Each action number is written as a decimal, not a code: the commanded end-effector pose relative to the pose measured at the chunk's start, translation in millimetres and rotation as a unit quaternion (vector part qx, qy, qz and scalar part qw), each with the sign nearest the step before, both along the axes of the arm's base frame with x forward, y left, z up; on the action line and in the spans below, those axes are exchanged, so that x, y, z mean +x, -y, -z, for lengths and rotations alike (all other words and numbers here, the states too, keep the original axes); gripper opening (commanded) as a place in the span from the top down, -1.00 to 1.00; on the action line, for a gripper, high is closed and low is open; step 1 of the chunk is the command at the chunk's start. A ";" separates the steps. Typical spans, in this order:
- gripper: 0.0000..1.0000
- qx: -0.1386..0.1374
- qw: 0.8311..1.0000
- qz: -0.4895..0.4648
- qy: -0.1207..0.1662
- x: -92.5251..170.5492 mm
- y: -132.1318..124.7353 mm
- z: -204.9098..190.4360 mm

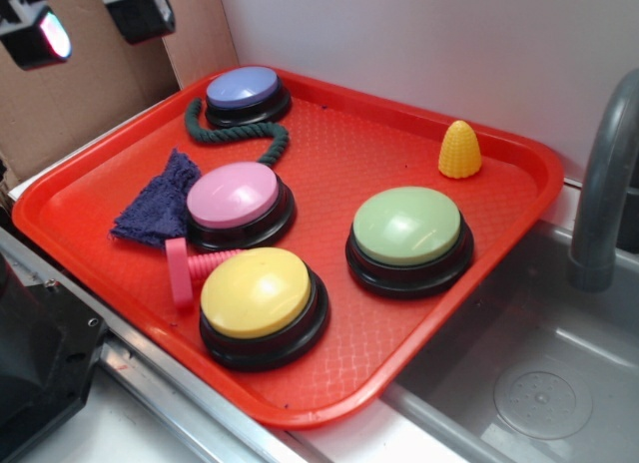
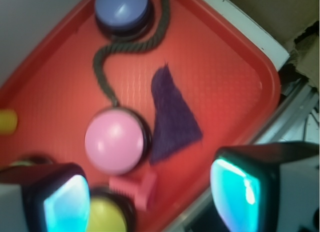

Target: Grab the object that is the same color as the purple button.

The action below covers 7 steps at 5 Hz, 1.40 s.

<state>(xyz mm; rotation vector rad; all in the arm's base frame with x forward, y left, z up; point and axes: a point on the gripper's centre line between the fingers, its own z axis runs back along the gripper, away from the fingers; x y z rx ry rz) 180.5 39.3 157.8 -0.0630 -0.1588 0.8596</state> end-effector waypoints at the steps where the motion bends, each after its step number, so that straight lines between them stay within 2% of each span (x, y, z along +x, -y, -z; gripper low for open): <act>1: -1.00 0.030 0.995 -0.092 0.015 27.8 -27.2 51.7; 2: -1.00 0.046 0.995 -0.093 0.014 37.5 -32.0 84.1; 3: -1.00 0.027 0.995 -0.097 0.009 41.5 -35.0 108.3; 4: -1.00 0.028 0.995 -0.097 -0.009 39.2 -39.6 121.4; 5: -1.00 0.043 0.994 -0.100 -0.020 36.5 -48.2 130.2; 7: -1.00 0.036 0.994 -0.097 -0.027 24.8 -60.6 136.9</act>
